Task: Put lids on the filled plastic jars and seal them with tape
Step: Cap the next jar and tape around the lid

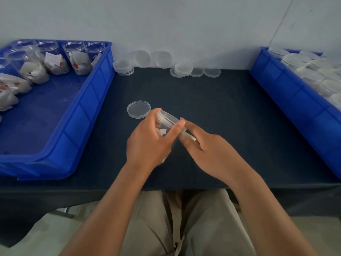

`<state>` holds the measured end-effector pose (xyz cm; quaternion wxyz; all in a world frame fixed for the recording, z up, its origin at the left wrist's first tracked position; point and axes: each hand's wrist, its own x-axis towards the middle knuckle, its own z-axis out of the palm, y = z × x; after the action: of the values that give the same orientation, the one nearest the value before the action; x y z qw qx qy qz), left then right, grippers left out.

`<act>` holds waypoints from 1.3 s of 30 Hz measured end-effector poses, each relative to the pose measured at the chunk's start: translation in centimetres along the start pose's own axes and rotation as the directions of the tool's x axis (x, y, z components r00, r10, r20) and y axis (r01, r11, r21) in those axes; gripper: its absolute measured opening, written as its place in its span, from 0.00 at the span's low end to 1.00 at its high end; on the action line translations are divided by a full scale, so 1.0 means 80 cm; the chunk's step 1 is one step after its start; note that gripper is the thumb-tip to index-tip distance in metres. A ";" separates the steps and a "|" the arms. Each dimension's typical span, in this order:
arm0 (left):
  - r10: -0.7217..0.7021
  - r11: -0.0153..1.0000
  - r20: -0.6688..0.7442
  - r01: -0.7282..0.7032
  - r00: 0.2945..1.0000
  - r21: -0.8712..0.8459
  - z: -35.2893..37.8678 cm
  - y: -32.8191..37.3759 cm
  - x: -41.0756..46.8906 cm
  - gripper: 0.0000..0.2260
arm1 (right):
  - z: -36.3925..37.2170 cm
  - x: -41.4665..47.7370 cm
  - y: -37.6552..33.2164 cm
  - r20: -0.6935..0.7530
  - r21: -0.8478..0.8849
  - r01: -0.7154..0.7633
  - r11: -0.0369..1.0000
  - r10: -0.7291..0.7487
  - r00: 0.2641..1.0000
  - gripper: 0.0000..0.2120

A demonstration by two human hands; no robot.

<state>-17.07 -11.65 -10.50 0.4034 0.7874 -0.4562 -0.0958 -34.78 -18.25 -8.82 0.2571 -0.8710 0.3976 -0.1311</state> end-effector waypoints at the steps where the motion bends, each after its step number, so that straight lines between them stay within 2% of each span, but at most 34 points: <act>1: -0.027 0.999 0.010 0.028 1.000 -0.022 -0.002 -0.003 0.006 0.40 | -0.005 -0.001 0.003 0.056 0.051 0.005 0.999 -0.008 0.998 0.25; 3: -0.063 0.995 0.051 0.067 0.997 -0.075 -0.006 -0.009 0.016 0.39 | -0.015 -0.005 0.007 0.111 0.151 0.021 0.988 -0.038 0.993 0.26; 5: -0.052 0.994 0.098 0.061 0.994 -0.095 -0.010 -0.013 0.024 0.37 | -0.020 -0.006 0.010 0.085 0.181 0.056 0.982 -0.072 0.994 0.26; 8: 0.008 0.992 0.158 0.011 0.987 -0.122 -0.018 -0.014 0.032 0.31 | -0.019 -0.004 0.017 0.064 0.121 0.090 0.989 -0.098 0.993 0.23; 10: 0.032 0.982 0.183 0.002 0.983 -0.188 -0.021 -0.014 0.033 0.23 | -0.019 0.000 0.025 0.053 0.060 0.080 0.995 -0.083 0.995 0.23; 12: 0.041 0.969 0.208 0.012 0.977 -0.246 -0.024 -0.015 0.034 0.21 | -0.020 0.003 0.032 0.042 0.035 0.057 0.998 -0.059 0.997 0.23; 14: 0.059 0.960 0.257 0.016 0.965 -0.278 -0.026 -0.017 0.037 0.24 | -0.019 0.006 0.037 0.050 0.014 0.032 0.999 -0.032 0.998 0.23; 16: 0.066 0.943 0.366 0.062 0.928 -0.326 -0.029 -0.016 0.040 0.29 | -0.015 0.011 0.038 0.051 0.011 0.025 1.000 -0.026 0.998 0.22; 19: 0.044 0.837 0.531 0.259 0.846 -0.483 -0.027 -0.023 0.041 0.27 | -0.008 0.018 0.031 0.037 0.041 0.029 0.999 -0.030 0.999 0.25; 20: 0.041 0.804 0.545 0.296 0.837 -0.515 -0.027 -0.026 0.042 0.27 | -0.007 0.019 0.028 0.038 0.060 0.017 0.998 -0.019 0.999 0.27; 22: 0.037 0.781 0.535 0.310 0.844 -0.542 -0.024 -0.031 0.044 0.33 | -0.009 0.021 0.022 0.050 0.086 -0.009 0.996 0.005 0.999 0.29; 24: 0.042 0.785 0.551 0.314 0.834 -0.535 -0.024 -0.033 0.047 0.40 | -0.009 0.022 0.017 0.068 0.081 -0.018 0.997 0.013 0.998 0.28; 26: 0.060 0.791 0.567 0.308 0.821 -0.529 -0.024 -0.035 0.048 0.40 | -0.006 0.025 0.014 0.077 0.055 -0.009 0.998 0.005 0.997 0.26; 28: 0.051 0.805 0.556 0.295 0.829 -0.514 -0.025 -0.035 0.048 0.39 | -0.004 0.027 0.010 0.068 0.033 -0.016 0.999 0.014 0.998 0.24; 30: 0.011 0.849 0.485 0.248 0.875 -0.467 -0.024 -0.031 0.045 0.37 | -0.004 0.024 0.009 0.041 0.033 -0.035 0.999 0.033 0.999 0.23; 31: 0.003 0.882 0.414 0.193 0.910 -0.430 -0.023 -0.029 0.043 0.35 | -0.004 0.021 0.008 0.027 0.032 -0.041 0.999 0.040 0.999 0.23; 33: 0.020 0.927 0.174 0.047 0.984 -0.373 -0.023 -0.026 0.035 0.22 | -0.004 0.016 0.004 0.002 0.019 -0.052 0.998 0.052 0.999 0.23; 34: 0.029 0.938 0.087 0.003 0.996 -0.346 -0.025 -0.022 0.030 0.17 | -0.003 0.014 0.002 -0.006 0.011 -0.056 0.998 0.056 0.998 0.23; 35: 0.048 0.960 0.049 -0.032 0.998 -0.278 -0.026 -0.018 0.024 0.18 | -0.003 0.013 -0.001 -0.012 0.001 -0.057 0.998 0.057 0.998 0.22; 37: 0.079 0.996 0.093 -0.073 0.993 -0.058 -0.019 -0.006 0.011 0.31 | -0.001 0.009 -0.006 -0.027 -0.044 -0.045 0.998 0.043 0.999 0.19; 39: 0.075 0.989 0.103 -0.087 0.992 0.120 -0.007 0.005 -0.001 0.44 | 0.004 0.004 -0.010 -0.034 -0.091 -0.050 0.995 0.047 0.998 0.16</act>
<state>-17.09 -11.38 -9.85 0.3342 0.7861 -0.5123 -0.0895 -33.91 -17.95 -8.65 0.2135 -0.8698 0.4281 -0.1204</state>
